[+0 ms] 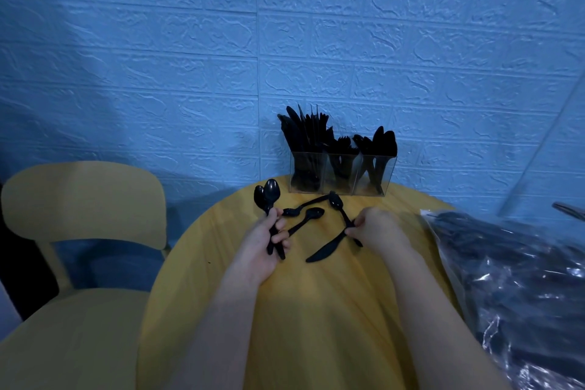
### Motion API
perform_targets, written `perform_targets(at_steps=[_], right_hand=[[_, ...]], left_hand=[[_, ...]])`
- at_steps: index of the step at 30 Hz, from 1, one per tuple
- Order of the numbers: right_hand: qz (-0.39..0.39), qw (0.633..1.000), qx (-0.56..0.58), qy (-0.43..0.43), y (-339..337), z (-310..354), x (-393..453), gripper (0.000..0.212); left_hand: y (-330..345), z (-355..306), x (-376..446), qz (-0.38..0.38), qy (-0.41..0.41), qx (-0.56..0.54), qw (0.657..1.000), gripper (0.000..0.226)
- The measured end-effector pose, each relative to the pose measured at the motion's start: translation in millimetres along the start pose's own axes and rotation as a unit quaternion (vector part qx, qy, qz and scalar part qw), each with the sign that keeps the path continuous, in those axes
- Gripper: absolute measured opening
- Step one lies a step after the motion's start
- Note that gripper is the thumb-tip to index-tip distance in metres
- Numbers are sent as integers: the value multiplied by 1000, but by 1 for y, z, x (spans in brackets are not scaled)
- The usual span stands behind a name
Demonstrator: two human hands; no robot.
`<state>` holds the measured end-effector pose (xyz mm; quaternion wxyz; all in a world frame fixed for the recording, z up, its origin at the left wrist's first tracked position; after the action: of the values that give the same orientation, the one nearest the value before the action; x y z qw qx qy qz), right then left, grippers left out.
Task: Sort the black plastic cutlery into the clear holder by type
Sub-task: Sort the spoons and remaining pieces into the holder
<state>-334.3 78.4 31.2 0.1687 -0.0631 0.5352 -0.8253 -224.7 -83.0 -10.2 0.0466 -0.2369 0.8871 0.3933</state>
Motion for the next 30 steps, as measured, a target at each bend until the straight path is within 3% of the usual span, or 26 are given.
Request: perform_targets(at_steps=[5,13,17,21,25,30], right_hand=[[29,998,43,21,5,-3,1,23],[50,994,98,25,-1,-8,1,8],[53,981,184,-27,-9,2,0,11],[113,946,285,-107,-9,39,-17,11],[147,944,254,-149,9,68,-29,14],[113,961,193,-162,25,80,-28,18]], left_hand=[[1,-1,-1,14,7,0,1000,30],[0,-3,-3,-9,14,11,1000,18],[5,-3,-8,-18,21,15,999,15],[13,1,-10,18,17,41,999,14],[20,2,-10,63,29,63,996,25],[24,0,-12,80,31,54,995,27]])
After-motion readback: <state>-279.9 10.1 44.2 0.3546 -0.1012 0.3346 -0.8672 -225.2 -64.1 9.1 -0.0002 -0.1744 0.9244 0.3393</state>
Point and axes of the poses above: each hand's wrist, its own x-axis towards the middle knuckle, its own y-axis out of the palm, z = x × y, the point moved 7 cm from there along x, towards the middle knuckle, and after that the axes turned 1 degree about -x, right-handed, at the moved point
